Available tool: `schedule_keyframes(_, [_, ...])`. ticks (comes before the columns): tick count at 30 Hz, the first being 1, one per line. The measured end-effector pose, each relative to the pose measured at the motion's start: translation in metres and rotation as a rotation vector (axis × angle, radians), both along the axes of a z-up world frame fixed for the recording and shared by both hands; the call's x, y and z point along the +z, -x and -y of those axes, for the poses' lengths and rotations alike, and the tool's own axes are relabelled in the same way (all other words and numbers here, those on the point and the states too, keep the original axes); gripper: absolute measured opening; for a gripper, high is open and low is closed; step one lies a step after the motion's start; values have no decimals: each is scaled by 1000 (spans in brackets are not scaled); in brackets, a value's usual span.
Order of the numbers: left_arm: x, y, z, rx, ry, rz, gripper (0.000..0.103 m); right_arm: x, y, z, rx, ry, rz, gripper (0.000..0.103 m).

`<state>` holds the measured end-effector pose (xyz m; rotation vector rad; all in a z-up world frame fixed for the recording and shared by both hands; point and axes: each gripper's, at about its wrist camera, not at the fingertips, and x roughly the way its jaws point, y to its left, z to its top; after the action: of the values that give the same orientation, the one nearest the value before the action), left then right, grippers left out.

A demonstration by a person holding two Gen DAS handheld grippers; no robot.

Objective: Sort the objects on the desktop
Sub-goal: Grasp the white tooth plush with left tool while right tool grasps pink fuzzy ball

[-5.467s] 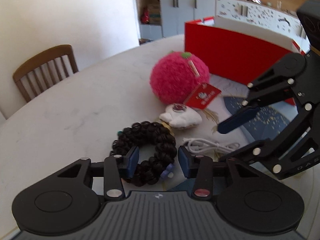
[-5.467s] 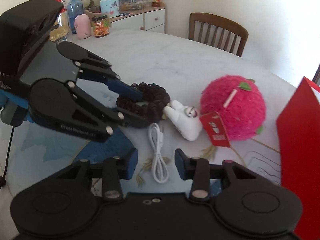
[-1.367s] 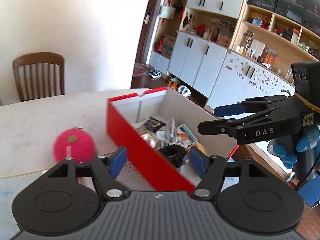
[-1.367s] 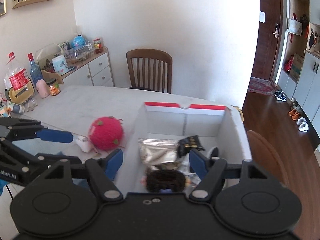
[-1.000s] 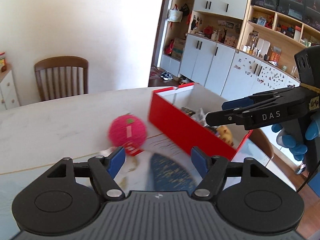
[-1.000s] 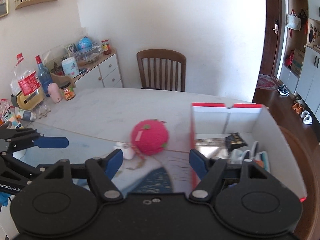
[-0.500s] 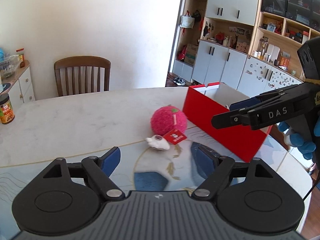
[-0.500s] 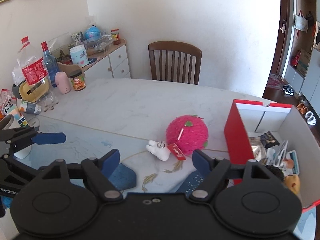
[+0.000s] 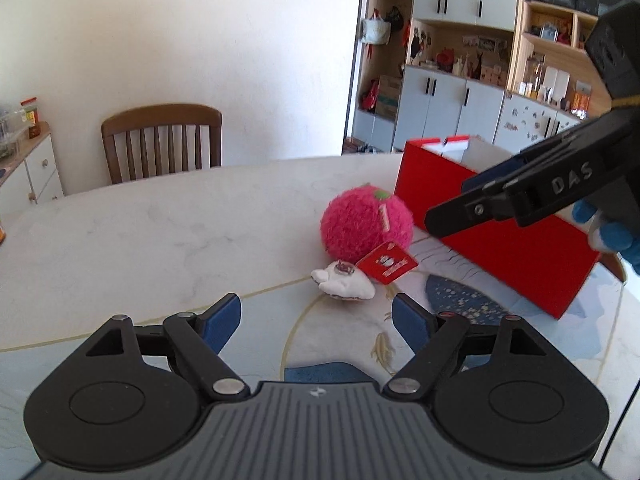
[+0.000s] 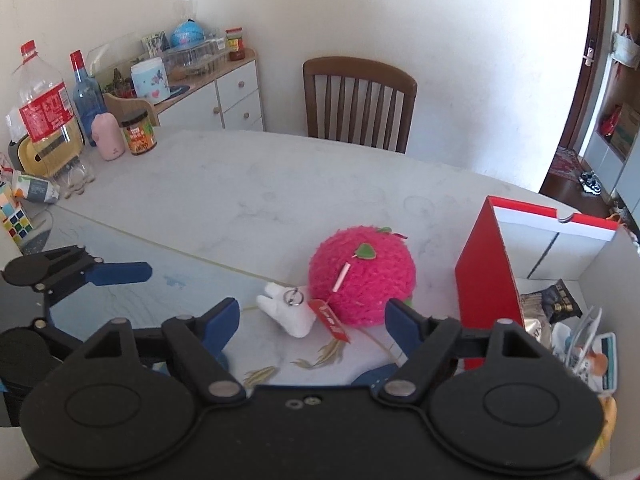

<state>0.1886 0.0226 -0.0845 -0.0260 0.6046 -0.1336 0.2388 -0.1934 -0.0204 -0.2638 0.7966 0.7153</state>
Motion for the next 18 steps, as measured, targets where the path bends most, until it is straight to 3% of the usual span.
schedule_keyframes(18, [-57,-82,26,-47,-52,-92,82,-38,-71,-26,-29,-1,11,103])
